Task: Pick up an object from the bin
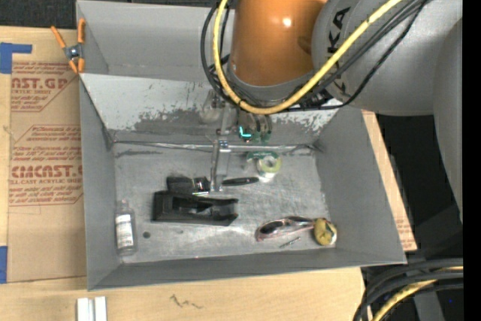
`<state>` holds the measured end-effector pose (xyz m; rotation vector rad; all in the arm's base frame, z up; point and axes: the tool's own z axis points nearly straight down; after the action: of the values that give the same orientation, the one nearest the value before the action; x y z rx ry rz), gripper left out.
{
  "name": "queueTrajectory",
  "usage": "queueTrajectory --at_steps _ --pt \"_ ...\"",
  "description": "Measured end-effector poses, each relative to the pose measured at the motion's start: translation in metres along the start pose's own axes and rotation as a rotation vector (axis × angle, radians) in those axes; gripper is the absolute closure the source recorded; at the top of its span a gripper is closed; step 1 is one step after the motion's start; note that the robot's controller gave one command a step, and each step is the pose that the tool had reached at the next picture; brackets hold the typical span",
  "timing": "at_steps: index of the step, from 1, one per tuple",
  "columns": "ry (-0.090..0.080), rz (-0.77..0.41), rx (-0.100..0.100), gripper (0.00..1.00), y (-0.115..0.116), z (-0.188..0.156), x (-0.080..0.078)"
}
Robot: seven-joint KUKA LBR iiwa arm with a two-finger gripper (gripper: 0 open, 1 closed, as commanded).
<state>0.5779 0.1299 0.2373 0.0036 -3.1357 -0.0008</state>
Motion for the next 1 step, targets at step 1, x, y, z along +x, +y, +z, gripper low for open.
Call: queueTrajectory --at_steps 1 --pt "-0.008 0.002 -0.001 0.0 -0.0009 -0.0047 -0.0016"
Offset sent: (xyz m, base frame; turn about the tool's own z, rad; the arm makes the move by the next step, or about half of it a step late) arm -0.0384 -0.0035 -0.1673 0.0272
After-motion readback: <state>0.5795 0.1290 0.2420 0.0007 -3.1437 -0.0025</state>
